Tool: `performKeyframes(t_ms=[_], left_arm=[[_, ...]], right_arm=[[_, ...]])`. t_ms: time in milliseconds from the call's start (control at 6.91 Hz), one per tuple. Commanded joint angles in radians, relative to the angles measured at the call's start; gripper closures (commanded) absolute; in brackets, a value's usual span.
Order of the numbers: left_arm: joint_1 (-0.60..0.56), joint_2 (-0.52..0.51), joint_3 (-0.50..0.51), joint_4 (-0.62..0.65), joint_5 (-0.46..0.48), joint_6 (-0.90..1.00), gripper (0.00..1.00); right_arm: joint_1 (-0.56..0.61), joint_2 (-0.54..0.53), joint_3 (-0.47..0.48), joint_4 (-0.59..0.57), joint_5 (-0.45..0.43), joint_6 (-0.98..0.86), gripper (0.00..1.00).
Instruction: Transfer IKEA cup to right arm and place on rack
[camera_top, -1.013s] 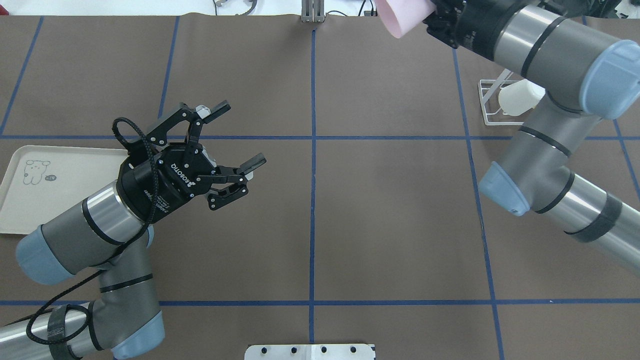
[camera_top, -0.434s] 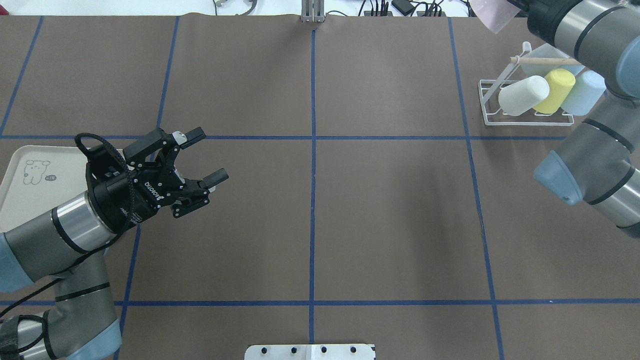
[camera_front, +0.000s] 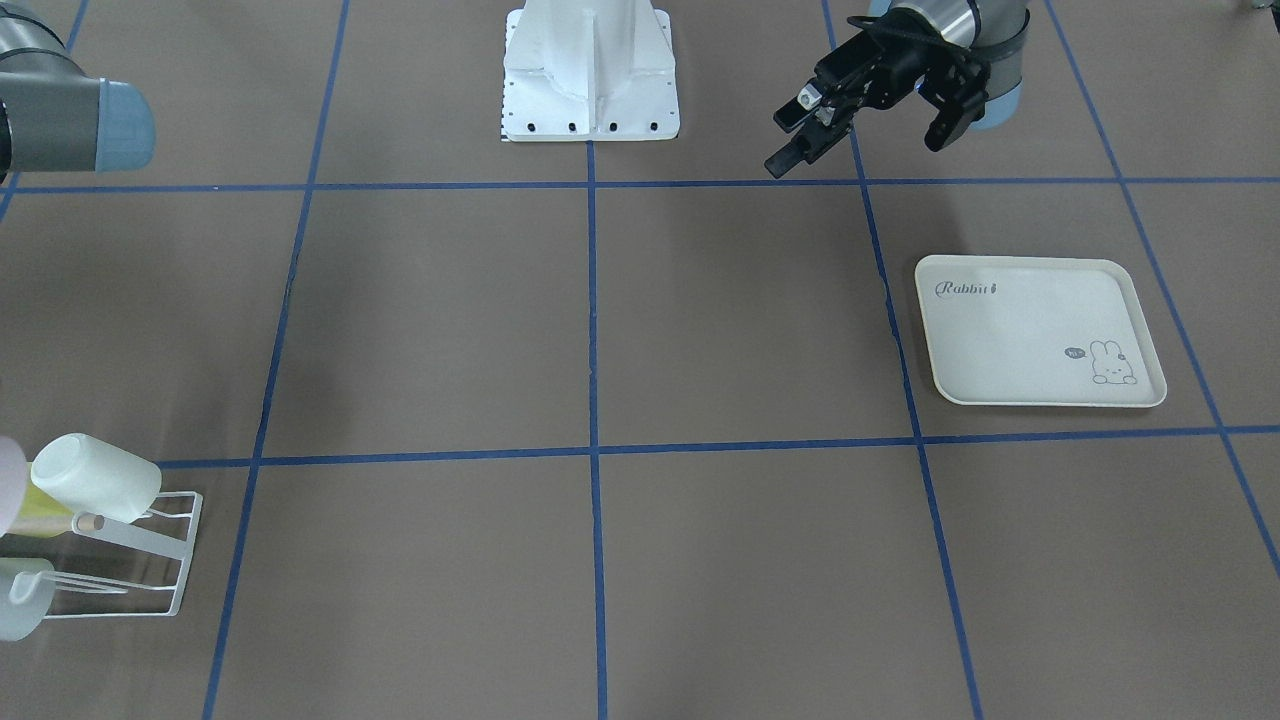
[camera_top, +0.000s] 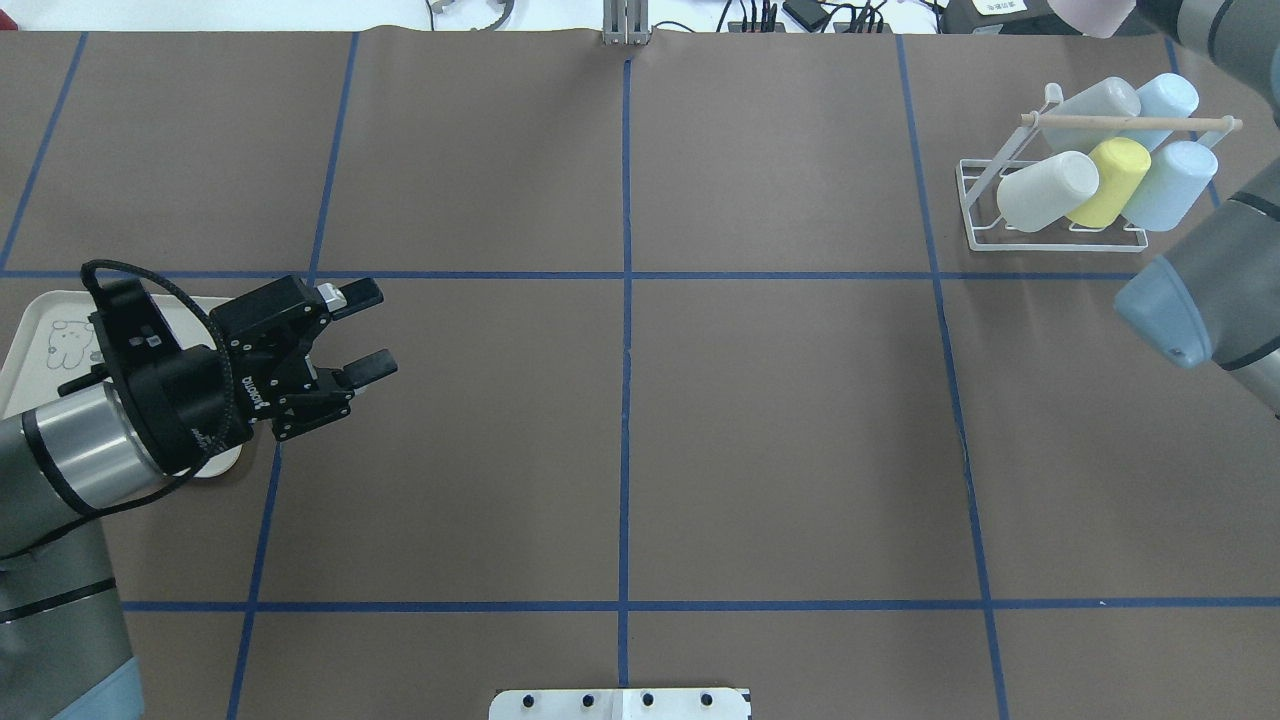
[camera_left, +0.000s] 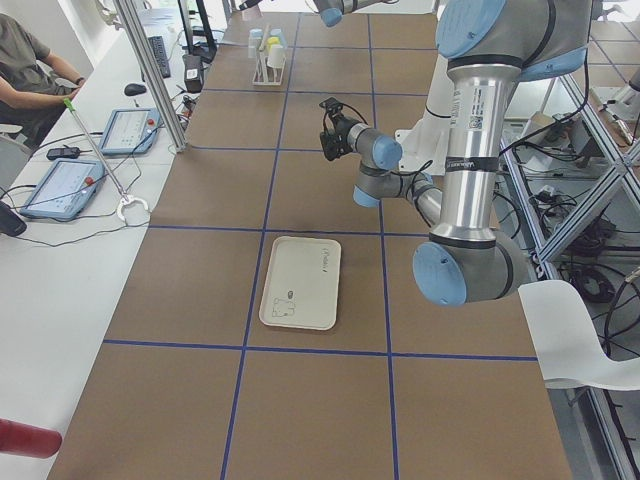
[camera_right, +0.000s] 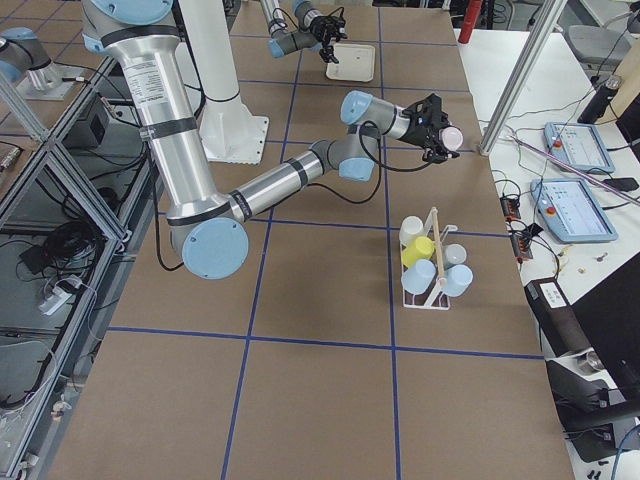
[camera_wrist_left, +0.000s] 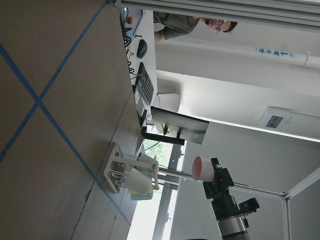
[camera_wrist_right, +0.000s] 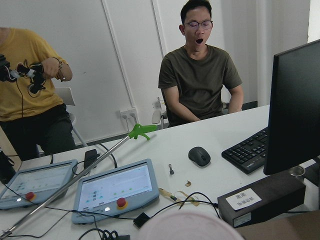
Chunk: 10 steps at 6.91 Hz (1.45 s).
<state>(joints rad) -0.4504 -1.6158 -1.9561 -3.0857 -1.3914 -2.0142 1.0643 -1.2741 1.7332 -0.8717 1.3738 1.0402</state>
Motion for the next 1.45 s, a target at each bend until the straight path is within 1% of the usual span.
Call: performKeyframes(t_ms=[0, 145, 434, 579, 869, 1013, 1303], left_arm=[[-0.117, 0.078, -0.082, 0.11, -0.149, 0.011, 0.0], [-0.141, 0.094, -0.086, 0.11, -0.179, 0.011, 0.0], [-0.142, 0.096, -0.087, 0.11, -0.179, 0.011, 0.0], [-0.142, 0.097, -0.089, 0.11, -0.179, 0.011, 0.0], [-0.142, 0.097, -0.09, 0.11, -0.179, 0.011, 0.0], [-0.142, 0.097, -0.089, 0.11, -0.179, 0.011, 0.0], [-0.142, 0.112, -0.09, 0.108, -0.181, 0.011, 0.0]], right_arm=[[0.01, 0.016, -0.105, -0.032, -0.002, -0.088, 1.0], [0.006, 0.024, -0.144, -0.03, -0.002, -0.089, 1.0], [-0.003, 0.027, -0.185, -0.03, -0.002, -0.101, 1.0], [-0.003, 0.054, -0.214, -0.03, -0.001, -0.106, 1.0], [-0.018, 0.068, -0.239, -0.032, -0.002, -0.106, 1.0], [-0.021, 0.103, -0.295, -0.023, -0.002, -0.104, 1.0], [-0.032, 0.104, -0.323, 0.014, -0.001, -0.104, 1.0]])
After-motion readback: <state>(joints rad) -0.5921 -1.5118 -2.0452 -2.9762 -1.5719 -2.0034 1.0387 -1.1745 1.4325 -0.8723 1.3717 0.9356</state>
